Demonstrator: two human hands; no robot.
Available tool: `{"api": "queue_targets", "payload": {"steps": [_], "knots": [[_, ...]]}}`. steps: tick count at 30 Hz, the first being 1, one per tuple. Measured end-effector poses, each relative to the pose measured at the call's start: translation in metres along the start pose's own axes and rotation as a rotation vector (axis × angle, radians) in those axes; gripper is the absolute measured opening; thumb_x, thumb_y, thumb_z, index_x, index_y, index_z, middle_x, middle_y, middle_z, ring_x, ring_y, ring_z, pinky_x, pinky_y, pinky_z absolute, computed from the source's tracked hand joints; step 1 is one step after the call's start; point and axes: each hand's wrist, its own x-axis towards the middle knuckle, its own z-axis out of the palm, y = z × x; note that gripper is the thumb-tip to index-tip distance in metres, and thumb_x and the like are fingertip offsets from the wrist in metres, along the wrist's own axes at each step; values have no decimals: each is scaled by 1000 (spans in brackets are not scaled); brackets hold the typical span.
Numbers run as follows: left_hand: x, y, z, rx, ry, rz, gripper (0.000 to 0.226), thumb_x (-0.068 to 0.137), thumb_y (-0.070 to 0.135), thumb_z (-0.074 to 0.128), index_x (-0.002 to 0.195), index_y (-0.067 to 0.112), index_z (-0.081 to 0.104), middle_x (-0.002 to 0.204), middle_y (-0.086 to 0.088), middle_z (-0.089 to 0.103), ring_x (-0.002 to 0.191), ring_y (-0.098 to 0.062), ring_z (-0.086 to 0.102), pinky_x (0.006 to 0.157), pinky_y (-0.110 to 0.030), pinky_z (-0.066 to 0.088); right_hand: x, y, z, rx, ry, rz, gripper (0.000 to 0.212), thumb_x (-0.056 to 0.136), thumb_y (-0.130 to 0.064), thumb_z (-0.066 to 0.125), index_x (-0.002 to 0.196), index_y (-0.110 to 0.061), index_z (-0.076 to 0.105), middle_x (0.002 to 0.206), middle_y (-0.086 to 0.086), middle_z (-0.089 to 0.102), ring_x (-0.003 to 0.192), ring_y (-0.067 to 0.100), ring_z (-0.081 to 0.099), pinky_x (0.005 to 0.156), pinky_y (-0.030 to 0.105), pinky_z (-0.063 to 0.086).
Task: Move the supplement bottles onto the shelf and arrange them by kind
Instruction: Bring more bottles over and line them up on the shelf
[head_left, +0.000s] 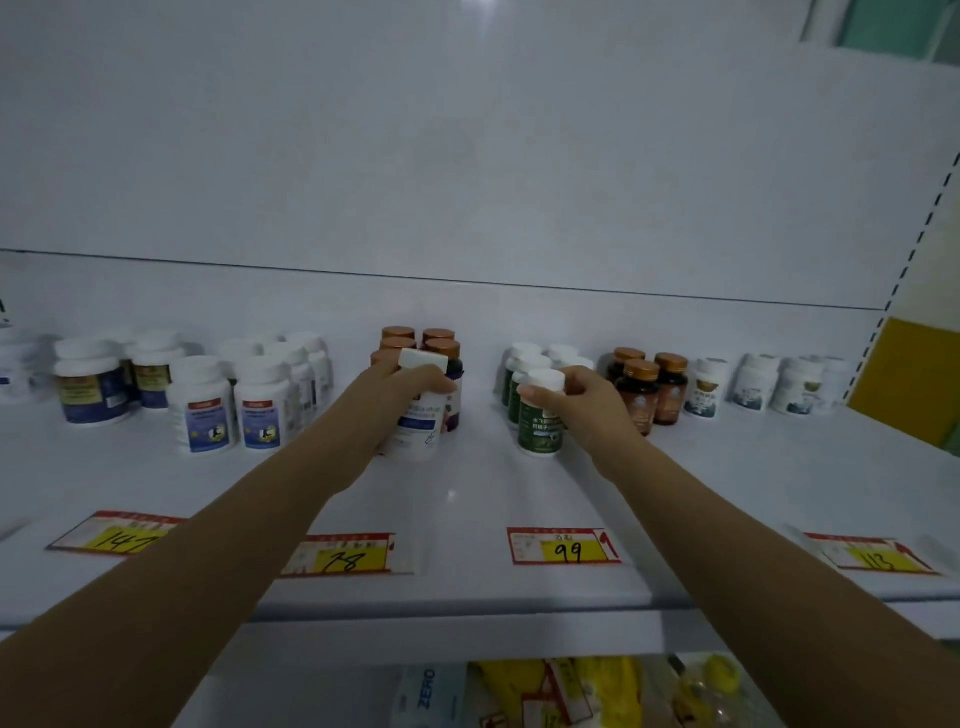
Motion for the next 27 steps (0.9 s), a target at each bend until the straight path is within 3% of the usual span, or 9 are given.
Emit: {"api": "queue_targets", "payload": {"steps": [2,5,11,15,18,20,23,25,27], "knots": [[1,-2,-5,8,-16,-1,47,66,28,70,109,21,52,104,-13,67,95,-32,63,97,-55,47,0,2,3,4,28,-5,40,78,-21,76,113,-11,59,108,4,64,100,22,61,91,37,51],[4,-7,-10,-8,-34,10,37,79,19,65,113,19,50,99,-10,65,89,-28,62,99,-55,46,0,5,4,14,56,-28,43,80,-20,75,118,-13,56,113,3,61,101,20,58,93,36,49],[-4,-3,-23,-27,-20,33,14,83,17,62,91,26,55,93,-6,66,91,-28,63,95,-49,49,-4,-5,2,-168,106,-102,69,77,-36,75,135,-15,45,133,7,51,118,25,52,99,43,48],[-15,10,-43,-69,13,79,13,80,18,64,86,27,57,87,-4,66,86,-25,61,83,-43,51,-6,-43,12,-347,237,-348,55,80,-44,69,126,-19,52,127,5,51,114,20,51,92,35,48],[-27,16,-68,-69,36,103,19,74,23,67,88,21,55,83,-8,65,78,-25,62,77,-40,51,-10,-77,41,-384,102,-484,30,90,-29,62,116,-15,60,110,1,60,94,12,54,74,16,42],[-37,20,-88,-78,78,112,17,76,22,67,86,18,54,75,-8,64,68,-22,62,70,-35,52,-14,-93,69,-425,-42,-523,19,91,-21,59,108,-15,64,101,-1,63,87,11,56,64,10,41],[-55,20,-127,-92,219,99,14,81,16,66,90,16,56,78,-8,64,70,-23,61,73,-36,51,-21,-113,121,-534,-287,-610,15,90,-18,57,100,-15,67,96,0,67,85,15,60,71,22,50],[-71,20,-156,-81,304,91,25,79,19,67,101,14,57,88,-11,65,80,-25,60,81,-41,51,-27,-128,158,-648,-415,-717,18,90,-20,55,102,-14,68,103,3,69,89,16,59,76,21,43],[-87,18,-186,-62,398,91,23,83,20,65,103,15,56,89,-10,64,80,-24,60,78,-39,51,-38,-144,194,-750,-542,-779,22,91,-23,54,105,-12,67,111,5,67,99,19,58,78,22,40]]}}
